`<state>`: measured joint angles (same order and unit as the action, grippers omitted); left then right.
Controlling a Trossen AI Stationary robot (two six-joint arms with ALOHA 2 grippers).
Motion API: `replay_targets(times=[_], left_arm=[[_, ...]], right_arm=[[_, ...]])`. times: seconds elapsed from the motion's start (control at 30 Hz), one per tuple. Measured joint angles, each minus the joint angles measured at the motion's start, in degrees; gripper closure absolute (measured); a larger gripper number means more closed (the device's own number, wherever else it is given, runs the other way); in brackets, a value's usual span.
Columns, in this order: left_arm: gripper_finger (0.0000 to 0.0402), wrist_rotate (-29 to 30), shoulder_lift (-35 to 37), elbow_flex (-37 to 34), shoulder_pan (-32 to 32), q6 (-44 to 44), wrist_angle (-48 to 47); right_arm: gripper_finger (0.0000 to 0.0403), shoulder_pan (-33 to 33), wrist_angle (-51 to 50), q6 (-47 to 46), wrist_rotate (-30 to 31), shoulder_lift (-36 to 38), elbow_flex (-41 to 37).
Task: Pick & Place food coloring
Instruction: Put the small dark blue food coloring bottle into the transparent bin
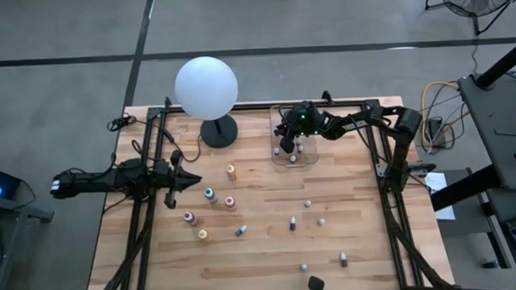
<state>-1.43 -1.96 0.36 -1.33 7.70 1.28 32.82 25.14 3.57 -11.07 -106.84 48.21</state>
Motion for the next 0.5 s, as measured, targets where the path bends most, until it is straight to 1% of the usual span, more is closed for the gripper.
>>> replay_targets(times=[0.37,0.5], left_arm=[[0.0401,0.00,0.00,-0.02,0.00,0.01,0.00],[0.0401,0.00,0.00,-0.02,-0.02,0.02,0.00]], right_arm=[[0.0349,-0.13,0.16,-0.19,-1.23,-1.53,0.00],[0.0346,-0.20,0.10,-2.77,-1.39,-1.51,0.00]])
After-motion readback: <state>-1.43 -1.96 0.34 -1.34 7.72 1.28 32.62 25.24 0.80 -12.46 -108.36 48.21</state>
